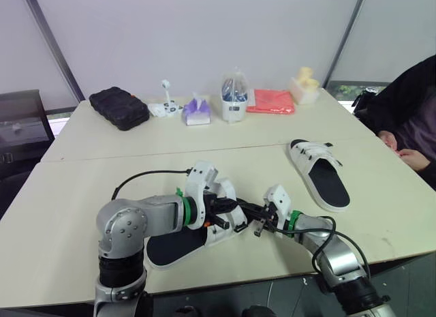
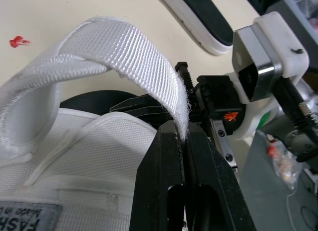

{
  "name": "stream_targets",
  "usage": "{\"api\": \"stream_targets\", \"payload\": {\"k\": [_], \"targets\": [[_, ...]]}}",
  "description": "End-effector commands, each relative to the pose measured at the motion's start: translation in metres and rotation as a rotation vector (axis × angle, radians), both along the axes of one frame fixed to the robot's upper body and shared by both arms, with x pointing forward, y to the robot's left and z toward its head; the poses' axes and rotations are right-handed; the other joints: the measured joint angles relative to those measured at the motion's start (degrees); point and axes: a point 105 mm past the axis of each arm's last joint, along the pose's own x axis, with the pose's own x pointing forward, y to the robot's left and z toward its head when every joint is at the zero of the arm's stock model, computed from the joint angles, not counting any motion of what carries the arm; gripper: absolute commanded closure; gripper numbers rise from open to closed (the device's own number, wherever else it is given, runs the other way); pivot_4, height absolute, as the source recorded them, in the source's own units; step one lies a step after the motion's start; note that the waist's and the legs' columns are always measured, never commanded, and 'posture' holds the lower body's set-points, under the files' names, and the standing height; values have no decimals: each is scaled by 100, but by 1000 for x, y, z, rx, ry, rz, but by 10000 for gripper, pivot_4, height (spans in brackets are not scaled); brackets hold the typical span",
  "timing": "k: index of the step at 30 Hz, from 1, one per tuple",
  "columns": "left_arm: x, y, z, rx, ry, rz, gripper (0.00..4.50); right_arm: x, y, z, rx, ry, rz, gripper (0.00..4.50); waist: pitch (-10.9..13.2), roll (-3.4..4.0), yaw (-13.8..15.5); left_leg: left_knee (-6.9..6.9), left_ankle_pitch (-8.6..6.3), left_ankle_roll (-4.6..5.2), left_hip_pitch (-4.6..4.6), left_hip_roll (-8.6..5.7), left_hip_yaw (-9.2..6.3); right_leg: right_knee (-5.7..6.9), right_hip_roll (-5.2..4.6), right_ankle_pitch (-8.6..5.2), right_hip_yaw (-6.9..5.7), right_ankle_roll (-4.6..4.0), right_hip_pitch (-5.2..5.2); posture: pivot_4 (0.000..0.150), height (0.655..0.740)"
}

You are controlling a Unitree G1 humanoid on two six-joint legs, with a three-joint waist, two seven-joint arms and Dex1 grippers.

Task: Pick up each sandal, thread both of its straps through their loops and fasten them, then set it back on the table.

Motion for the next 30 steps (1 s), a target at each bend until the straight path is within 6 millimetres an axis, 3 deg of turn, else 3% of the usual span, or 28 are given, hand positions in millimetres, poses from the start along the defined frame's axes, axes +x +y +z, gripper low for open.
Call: {"api": "stream_targets", "payload": {"k": [1, 7, 17, 25, 30], "targets": [[-1, -4, -1, 38, -13, -7, 44695, -12, 4, -34, -51, 126, 10, 45000, 0, 0, 0, 0, 0, 0, 0, 0, 0, 0, 0, 0, 0, 0, 0, 1500, 7400], [2, 6, -9, 137, -32, 33, 44695, -13, 4, -34, -49, 128, 7, 45000, 0, 0, 1, -2, -1, -2, 0, 1, -1, 0, 1, 0, 2, 0, -1, 1500, 7400], [-11, 2, -1, 159, -105, -17, 44695, -19, 5, -37, -49, 142, 23, 45000, 1, -1, 8, -3, -4, -7, -1, 2, -3, 0, 0, -1, 5, -1, -3, 1500, 7400], [-1, 2, 30, -102, -113, 89, 44695, -23, 9, -38, -46, 150, 38, 45000, 1, -2, 14, -4, -6, -9, -2, 2, -2, -2, 1, -2, 3, -1, -3, 1500, 7400], [-2, 6, 28, -129, -100, 125, 44695, -27, 11, -38, -40, 158, 46, 45000, 2, -3, 15, -5, -10, -16, -2, 3, -4, -2, 4, -1, 1, 7, -4, 1500, 7400]]}}
